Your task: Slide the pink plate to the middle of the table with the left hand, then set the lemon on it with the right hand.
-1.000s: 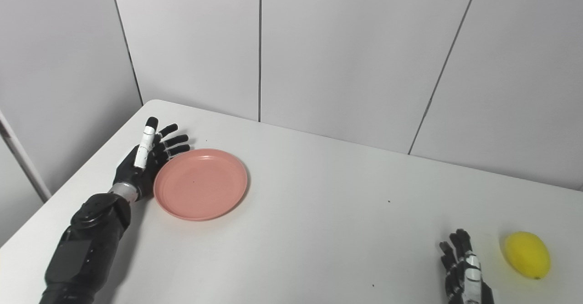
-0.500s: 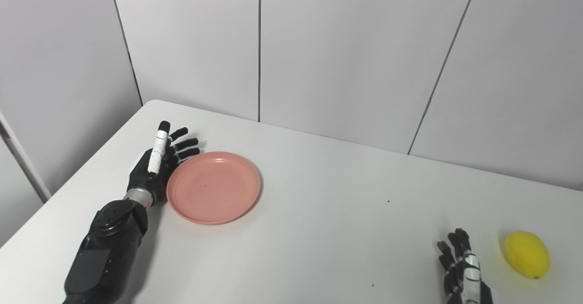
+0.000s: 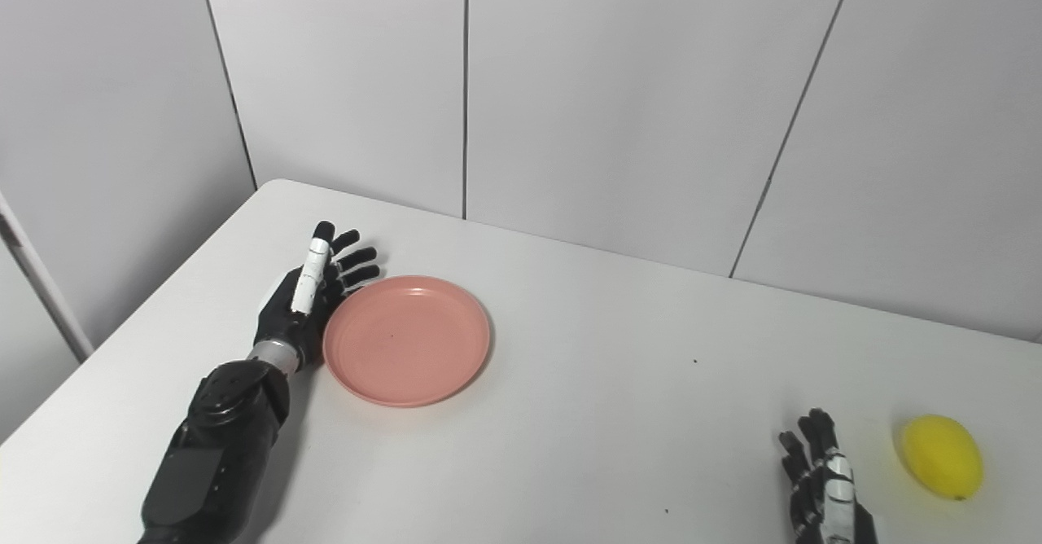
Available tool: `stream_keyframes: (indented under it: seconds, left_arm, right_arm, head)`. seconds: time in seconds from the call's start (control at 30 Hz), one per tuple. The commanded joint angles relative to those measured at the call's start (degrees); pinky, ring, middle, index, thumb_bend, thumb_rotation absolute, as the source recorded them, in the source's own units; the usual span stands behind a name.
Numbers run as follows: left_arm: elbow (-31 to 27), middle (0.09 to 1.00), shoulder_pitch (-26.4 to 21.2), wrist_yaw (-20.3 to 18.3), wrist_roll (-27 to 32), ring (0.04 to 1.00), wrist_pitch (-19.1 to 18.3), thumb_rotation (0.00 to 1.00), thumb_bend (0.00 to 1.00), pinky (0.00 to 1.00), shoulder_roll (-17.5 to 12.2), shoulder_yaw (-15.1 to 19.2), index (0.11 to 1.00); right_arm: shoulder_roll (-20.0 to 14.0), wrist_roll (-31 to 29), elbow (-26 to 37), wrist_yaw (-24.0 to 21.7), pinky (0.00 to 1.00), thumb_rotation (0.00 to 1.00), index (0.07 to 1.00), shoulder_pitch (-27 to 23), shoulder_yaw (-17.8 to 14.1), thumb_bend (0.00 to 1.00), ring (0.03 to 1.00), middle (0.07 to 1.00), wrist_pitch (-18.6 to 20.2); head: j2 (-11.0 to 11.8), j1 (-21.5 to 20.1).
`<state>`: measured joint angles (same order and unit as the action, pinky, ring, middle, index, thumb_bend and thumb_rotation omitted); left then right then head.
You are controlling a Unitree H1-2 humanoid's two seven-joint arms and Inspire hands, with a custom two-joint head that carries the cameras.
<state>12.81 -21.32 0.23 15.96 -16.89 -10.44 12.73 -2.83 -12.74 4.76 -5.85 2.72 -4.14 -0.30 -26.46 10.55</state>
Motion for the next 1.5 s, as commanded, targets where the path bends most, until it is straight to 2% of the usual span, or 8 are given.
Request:
stream_keyframes:
  seconds: [0.0,0.23,0.63,1.13,1.23,1.47]
  left_arm:
    - [1.5,0.832,0.5,-0.4,-0.4,0.814,-1.0,0.86,0.90,0.83,0.9,-1.0,0.863]
    - [2.9,0.796,0.5,-0.1,-2.8,0.770,0.3,0.88,0.95,0.74,0.9,-2.9,0.834]
    - [3.1,0.794,1.0,2.3,-5.4,0.782,2.6,0.89,0.92,0.79,3.1,-2.8,0.819]
    - [2.4,0.771,1.7,1.4,-6.1,0.781,1.8,0.89,0.90,0.77,4.3,-4.3,0.812]
    - [1.9,0.782,1.2,1.2,-6.2,0.773,1.1,0.89,0.91,0.74,4.8,-5.4,0.810]
    - [0.7,0.791,0.5,1.7,-5.6,0.778,-1.3,0.86,0.88,0.75,6.5,-6.2,0.822]
  right_arm:
    - [1.1,-0.3,-2.4,-0.3,0.99,1.00,0.946,2.4,0.7,0.59,0.936,0.962,0.4]
    - [1.3,-0.7,-2.7,-0.3,0.99,1.00,0.942,2.2,0.6,0.59,0.939,0.961,0.5]
    - [1.6,0.4,-2.4,0.0,0.96,1.00,0.933,2.3,1.0,0.60,0.919,0.950,0.2]
    - [2.2,-0.2,-2.2,-0.1,0.98,1.00,0.932,2.2,1.1,0.62,0.927,0.954,0.6]
    - [2.5,0.2,-1.9,0.3,0.96,1.00,0.925,2.2,1.2,0.61,0.907,0.941,0.7]
    - [2.4,0.3,-2.1,0.0,0.96,1.00,0.935,2.2,1.4,0.61,0.914,0.947,0.4]
  head:
    - [-0.1,0.0]
    - [-0.1,-0.2]
    - [-0.9,-2.1]
    - [-1.6,-3.6]
    - [-1.7,-3.7]
    - [-1.8,-3.6]
